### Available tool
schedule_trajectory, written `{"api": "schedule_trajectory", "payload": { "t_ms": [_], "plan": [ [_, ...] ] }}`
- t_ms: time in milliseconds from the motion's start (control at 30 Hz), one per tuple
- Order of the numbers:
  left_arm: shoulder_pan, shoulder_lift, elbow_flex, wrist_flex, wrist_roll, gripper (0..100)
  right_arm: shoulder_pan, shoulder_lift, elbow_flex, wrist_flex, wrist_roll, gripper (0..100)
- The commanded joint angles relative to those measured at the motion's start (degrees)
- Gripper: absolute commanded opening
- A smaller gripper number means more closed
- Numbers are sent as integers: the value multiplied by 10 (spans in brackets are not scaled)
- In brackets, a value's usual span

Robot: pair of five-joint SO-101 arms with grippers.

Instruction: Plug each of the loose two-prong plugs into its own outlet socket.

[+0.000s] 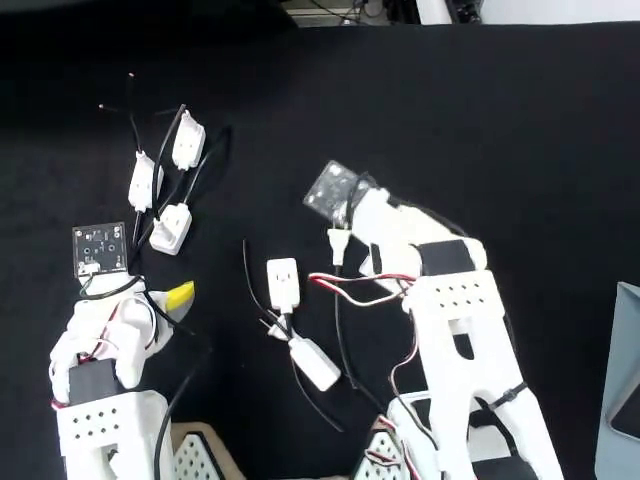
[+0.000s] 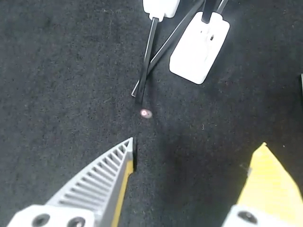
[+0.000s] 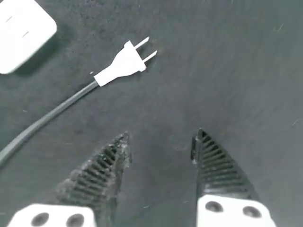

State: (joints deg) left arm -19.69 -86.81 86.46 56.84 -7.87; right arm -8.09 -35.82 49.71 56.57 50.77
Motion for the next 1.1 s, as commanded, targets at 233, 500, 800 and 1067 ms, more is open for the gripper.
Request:
{"api": "schedule_trajectory", "payload": {
  "t_ms": [233,500,800,1067],
  "plan": [
    [-5,-4,-1,1,1,374,-47,117,-15,-98,-37,205],
    [-5,-4,0,1,1,374,-94,250,-148,-98,-231,205],
    [-5,-4,0,1,1,374,-106,396,-193,-186,-239,205],
    [-5,-4,0,1,1,374,-48,436,-212,-215,-240,203]
  ]
}}
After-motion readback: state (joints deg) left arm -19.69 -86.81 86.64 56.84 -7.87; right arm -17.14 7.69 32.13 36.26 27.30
